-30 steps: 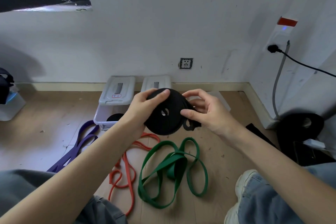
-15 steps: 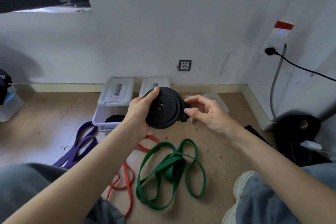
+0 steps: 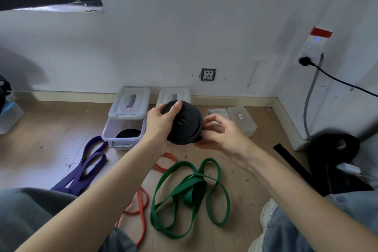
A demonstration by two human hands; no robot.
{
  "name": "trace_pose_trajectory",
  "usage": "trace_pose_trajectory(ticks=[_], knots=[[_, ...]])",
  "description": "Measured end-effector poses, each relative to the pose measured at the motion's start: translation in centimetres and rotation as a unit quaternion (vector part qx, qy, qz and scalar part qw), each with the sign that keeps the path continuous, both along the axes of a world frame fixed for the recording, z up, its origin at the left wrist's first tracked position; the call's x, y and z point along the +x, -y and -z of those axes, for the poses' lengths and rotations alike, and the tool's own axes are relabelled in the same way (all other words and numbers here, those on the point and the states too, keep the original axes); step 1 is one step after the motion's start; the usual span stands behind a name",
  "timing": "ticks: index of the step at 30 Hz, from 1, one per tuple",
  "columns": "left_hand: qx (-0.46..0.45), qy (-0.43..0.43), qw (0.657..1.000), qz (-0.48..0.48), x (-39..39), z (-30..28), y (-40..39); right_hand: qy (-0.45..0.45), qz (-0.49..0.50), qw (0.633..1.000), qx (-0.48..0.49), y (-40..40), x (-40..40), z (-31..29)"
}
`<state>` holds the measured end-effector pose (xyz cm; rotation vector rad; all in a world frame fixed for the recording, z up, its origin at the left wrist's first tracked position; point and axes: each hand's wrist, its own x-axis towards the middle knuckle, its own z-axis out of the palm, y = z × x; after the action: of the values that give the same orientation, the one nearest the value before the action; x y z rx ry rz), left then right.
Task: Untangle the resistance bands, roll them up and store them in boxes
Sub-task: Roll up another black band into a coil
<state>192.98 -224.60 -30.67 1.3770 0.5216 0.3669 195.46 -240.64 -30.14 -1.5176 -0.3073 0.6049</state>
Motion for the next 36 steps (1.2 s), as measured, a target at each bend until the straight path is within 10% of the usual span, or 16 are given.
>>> trace_pose_trajectory(ticks=[3,9,22,36], knots=[[0.081,0.022,0.995,-0.055,0.7,1.0,-1.6,-0.111,0.002,0.989,0.094,-1.7,0.7,0.9],[0.116,0.031,0.981,-0.155,2.5,5.3,-5.2,-0.024,0.070,0.997,-0.028,-9.6,3.3,4.1],[0.267,-0.232,0.929,-0.105,2.1,20.6,-22.9,-0.094,0.002,0.985,-0.145,-26.7,13.2,18.0],[0.408,-0.210,0.884,-0.091,2.8,26.7,-27.5,-0.141,0.073,0.943,-0.293,-37.1,15.5,26.4]])
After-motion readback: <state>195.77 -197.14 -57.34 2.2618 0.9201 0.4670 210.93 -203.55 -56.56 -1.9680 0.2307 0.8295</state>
